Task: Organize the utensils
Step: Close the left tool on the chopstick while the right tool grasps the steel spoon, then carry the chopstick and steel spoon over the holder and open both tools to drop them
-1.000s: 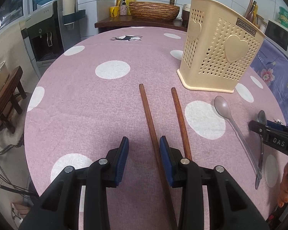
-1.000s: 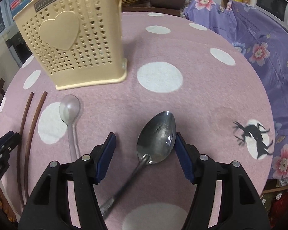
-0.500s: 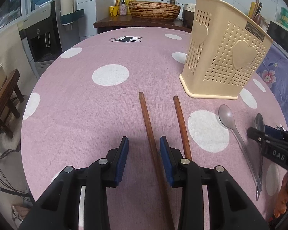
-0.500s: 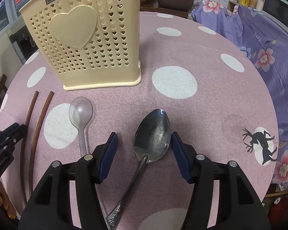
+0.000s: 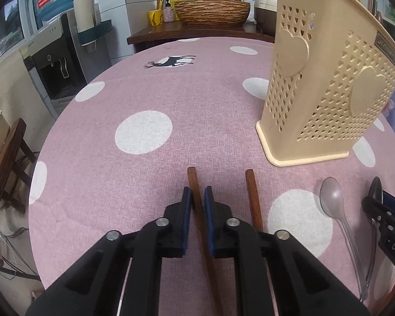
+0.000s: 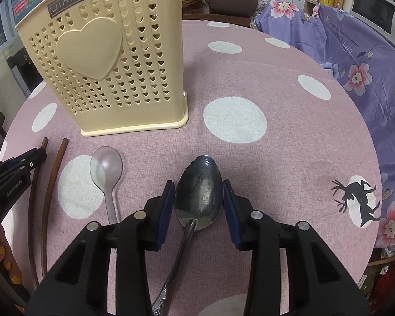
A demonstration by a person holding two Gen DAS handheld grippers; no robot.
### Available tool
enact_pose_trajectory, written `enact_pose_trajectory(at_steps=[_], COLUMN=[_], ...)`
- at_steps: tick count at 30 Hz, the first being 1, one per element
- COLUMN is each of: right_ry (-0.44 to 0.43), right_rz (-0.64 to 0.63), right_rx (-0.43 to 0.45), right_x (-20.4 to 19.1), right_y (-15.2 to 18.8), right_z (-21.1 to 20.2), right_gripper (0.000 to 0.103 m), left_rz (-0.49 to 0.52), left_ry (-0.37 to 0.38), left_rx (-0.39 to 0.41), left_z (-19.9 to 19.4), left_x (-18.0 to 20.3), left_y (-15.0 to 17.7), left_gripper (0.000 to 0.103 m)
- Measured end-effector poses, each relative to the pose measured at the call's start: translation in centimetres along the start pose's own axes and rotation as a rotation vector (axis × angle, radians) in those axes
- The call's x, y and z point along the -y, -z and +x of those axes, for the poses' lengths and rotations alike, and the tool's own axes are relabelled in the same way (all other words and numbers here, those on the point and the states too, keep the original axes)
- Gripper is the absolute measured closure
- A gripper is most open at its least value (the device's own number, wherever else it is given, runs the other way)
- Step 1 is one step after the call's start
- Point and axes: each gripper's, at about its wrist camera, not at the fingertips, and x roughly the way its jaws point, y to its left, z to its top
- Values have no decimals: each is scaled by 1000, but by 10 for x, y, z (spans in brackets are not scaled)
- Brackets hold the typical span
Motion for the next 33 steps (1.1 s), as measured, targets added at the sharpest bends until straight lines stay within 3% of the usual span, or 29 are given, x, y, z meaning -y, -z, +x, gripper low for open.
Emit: enact_pose_trajectory(at_steps=[6,12,18,24,29,33], right_ry=[-90,-161,-204,-194,-187,-180], right_rz=[31,42,32,4,0,0], right_rx=[7,73,185,315,355,349], right_x=[10,21,33,45,51,51], right_y=[-2,-6,-13,-17,-20,-21], right_z=[-1,-22,-64,-111,-129,-126], right_gripper=[66,66,66,66,67,67], left_rz=[-10,-39,-86,-119,-146,-144], left_ry=[0,23,92,123,126,124], left_rx=[3,30,174,345,414,424], left_z=[1,-9,-69,-133,-154,-154], left_x=[0,-4,-15,-28,-34,-34], left_y=[-2,-7,-18,-24,-30,-32], left_gripper=[94,94,95,95,95,95])
